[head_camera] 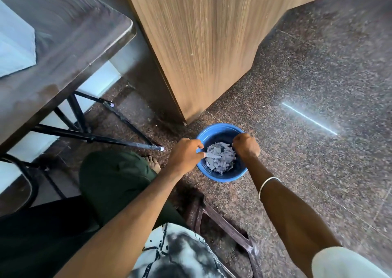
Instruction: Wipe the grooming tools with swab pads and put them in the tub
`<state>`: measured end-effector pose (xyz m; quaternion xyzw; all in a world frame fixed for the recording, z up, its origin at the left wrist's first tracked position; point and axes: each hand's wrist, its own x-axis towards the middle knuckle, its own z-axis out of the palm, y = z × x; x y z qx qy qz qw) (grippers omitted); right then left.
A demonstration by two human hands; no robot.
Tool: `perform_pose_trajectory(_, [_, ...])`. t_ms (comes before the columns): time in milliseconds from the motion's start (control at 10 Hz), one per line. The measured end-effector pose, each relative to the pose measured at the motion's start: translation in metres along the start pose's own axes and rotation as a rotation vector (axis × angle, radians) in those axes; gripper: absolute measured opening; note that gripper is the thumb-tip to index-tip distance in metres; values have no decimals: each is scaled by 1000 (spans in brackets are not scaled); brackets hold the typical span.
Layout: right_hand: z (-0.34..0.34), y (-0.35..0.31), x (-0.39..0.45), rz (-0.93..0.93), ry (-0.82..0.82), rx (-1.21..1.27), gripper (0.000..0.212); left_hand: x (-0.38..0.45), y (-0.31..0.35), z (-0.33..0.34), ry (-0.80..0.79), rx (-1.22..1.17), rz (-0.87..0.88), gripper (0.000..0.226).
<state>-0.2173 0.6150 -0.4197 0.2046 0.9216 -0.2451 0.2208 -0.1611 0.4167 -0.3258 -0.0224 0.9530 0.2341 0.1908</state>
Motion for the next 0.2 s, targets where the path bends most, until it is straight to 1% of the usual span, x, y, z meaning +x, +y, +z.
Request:
perform_pose_trajectory(100, [-10,-17,2,-25,38,46,29,-3,0,-12,58,-11,20,32])
perform_pose_trajectory(200, [-26,-46,0,-82,84,93,27,-7,-2,-30,151,-35,26,32])
